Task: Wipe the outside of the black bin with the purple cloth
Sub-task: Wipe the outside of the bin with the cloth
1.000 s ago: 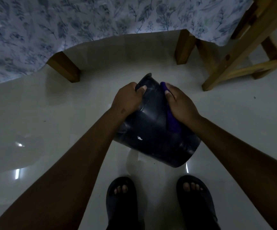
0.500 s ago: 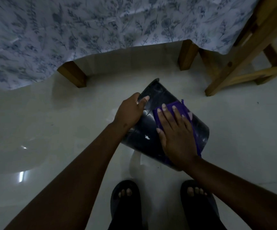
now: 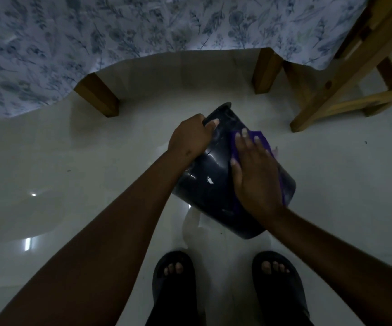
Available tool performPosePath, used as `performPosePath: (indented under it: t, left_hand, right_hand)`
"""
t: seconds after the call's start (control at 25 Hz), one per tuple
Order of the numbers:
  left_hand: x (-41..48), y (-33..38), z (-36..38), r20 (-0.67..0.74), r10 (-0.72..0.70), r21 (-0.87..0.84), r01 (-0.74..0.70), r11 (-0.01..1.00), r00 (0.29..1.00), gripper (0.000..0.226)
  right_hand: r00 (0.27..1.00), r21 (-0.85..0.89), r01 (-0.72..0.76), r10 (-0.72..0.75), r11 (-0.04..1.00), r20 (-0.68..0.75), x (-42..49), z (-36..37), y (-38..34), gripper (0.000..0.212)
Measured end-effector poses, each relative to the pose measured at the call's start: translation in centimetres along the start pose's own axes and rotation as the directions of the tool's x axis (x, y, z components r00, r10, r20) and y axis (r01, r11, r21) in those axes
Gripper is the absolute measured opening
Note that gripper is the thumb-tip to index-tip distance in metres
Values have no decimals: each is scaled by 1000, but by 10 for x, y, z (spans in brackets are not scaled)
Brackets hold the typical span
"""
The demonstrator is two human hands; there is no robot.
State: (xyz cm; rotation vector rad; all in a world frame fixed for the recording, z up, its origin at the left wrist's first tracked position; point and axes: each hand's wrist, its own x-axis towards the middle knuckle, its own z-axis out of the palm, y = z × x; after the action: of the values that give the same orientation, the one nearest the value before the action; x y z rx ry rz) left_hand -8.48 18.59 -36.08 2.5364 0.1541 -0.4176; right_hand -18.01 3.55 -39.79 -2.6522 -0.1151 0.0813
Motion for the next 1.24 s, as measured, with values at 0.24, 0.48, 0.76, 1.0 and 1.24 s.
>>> performPosePath:
  t: [0.24, 0.48, 0.76, 1.0, 1.24]
  left_hand:
    - [-42, -29, -13, 89, 98, -236, -75, 969, 991, 26]
    - [-28, -22, 0, -67, 17, -132, -26, 991, 998, 33]
    - [-15, -19, 5, -99, 76, -90, -86, 992, 992, 36]
    - [-5, -15, 2, -68, 31, -88, -37, 995, 997, 41]
    - [-12, -18, 1, -54, 87, -109, -92, 990, 995, 28]
  right_hand:
    - [1000, 72, -6, 5, 997, 13, 27, -6, 26, 51]
    - [995, -78, 94, -93, 993, 20, 4, -6, 15, 51]
    - [993, -21, 117, -117, 993, 4, 32, -8, 17, 47]
    - [962, -195, 272, -262, 942, 78, -25, 6, 11, 52]
    - [977, -58, 213, -211, 975, 31, 27, 0, 12, 49]
